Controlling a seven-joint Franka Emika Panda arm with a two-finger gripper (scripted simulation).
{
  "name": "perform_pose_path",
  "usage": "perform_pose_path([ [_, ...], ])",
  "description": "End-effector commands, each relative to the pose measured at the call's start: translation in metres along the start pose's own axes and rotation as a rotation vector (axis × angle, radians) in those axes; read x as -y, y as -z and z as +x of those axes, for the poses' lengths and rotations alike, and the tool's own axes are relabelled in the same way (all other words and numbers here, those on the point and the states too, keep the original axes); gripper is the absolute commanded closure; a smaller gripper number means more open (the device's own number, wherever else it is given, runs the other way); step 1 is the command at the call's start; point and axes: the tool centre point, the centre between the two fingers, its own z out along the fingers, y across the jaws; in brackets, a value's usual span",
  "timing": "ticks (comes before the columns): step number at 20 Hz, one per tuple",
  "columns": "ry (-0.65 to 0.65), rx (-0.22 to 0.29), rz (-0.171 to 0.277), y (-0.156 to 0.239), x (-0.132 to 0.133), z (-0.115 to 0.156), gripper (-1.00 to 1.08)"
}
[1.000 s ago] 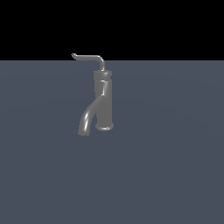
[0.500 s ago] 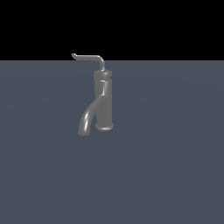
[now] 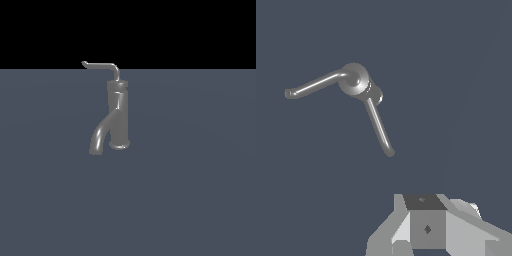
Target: Turn on the faucet by rotating a designated handle.
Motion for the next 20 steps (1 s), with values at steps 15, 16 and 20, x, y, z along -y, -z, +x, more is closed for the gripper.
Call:
perform_pose_path([
  [15,-0.416,0.012,0.005,-0.037,0.062,0.063,1.08],
  [16,-0.441,0.012,0.004,-0.040,0.066,0.067,1.08],
  [20,-0.542,0.006,-0.001,-0.052,0.081,0.081,1.08],
])
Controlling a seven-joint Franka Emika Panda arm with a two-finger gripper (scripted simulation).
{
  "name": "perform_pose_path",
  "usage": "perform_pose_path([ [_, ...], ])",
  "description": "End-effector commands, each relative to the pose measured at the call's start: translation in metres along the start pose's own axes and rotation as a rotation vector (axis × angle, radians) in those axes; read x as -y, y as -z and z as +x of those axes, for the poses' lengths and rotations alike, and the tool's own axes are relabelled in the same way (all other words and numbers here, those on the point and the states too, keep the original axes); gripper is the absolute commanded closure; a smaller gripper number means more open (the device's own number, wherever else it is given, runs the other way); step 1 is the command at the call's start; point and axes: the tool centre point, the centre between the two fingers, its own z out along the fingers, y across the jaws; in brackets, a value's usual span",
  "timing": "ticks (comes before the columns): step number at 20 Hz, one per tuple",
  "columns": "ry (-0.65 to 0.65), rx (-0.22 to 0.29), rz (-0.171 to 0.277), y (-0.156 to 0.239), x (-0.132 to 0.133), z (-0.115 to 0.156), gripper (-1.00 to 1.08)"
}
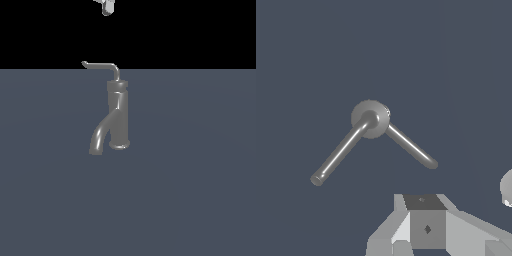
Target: Turn on the faucet by rotating a designated handle.
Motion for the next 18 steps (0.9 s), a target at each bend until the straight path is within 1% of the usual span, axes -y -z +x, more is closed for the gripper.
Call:
perform_pose_path([
  [1,-0.064,-0.004,-0.001,-0.008,0.013,0.003,1.08],
  [9,-0.263,-0.029,-0.004,-0.035,0.052,0.011,1.08],
  [18,-0.479,-0.072,0.000,-0.070,0.094,0.015,1.08],
])
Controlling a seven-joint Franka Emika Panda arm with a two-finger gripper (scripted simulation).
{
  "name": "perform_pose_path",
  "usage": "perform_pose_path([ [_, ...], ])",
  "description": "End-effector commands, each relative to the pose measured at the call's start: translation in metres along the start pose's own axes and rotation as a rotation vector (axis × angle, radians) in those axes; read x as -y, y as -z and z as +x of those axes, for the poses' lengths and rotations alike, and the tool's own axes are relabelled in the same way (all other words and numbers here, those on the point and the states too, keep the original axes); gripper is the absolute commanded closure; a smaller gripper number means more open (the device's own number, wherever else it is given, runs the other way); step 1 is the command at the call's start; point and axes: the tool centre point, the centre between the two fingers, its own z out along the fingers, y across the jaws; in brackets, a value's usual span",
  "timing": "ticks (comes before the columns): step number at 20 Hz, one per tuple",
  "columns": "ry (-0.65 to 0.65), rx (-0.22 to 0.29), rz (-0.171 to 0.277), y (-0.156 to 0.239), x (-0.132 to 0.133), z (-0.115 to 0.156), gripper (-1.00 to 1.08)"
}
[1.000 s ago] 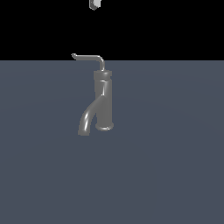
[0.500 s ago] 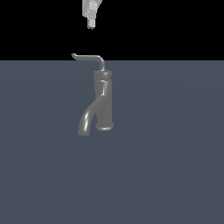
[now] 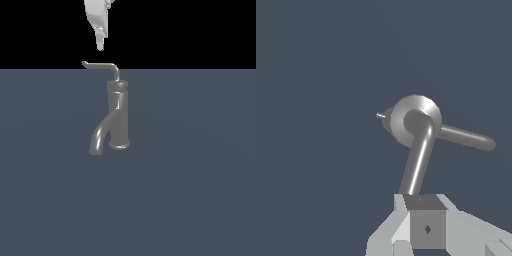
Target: Turn on the faucet by rotating a designated handle.
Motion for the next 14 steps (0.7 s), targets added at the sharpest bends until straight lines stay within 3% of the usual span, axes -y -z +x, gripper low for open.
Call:
perform_pose_path([
  [1,-0.060,-0.013,0.004,-0.010,0.011,-0.005,1.08],
  [14,-0.248,-0.060,0.028,-0.043,0.043,-0.023,1.08],
])
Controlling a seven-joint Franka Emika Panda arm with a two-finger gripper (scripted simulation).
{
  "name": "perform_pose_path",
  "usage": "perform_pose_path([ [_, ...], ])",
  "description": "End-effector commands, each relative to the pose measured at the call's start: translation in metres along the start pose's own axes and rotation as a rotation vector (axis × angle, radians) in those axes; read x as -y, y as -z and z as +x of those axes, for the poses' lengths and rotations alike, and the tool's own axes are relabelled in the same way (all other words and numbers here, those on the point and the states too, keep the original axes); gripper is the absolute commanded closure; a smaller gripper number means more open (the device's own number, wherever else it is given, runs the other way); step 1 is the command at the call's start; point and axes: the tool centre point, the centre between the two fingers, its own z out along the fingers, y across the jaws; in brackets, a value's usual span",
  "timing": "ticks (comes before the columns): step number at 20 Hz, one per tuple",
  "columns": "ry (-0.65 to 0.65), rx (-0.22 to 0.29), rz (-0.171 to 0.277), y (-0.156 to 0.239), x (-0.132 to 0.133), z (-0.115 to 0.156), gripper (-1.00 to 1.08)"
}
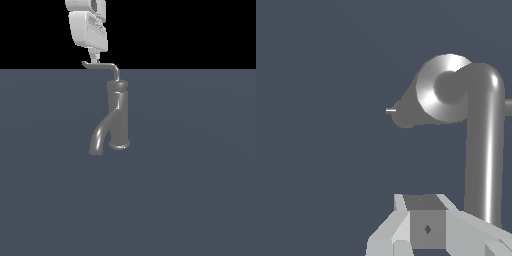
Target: Turn on the faucet by rotating a designated handle.
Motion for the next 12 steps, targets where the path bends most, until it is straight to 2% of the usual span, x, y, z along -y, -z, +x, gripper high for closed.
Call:
perform_pose_path([
  [1,-0.021,-0.005,0.004,-0.0033,0.0029,-0.0028,1.08],
  [12,-0.034,-0.009,0.006,-0.0060,-0.0004,-0.0055,1.08],
])
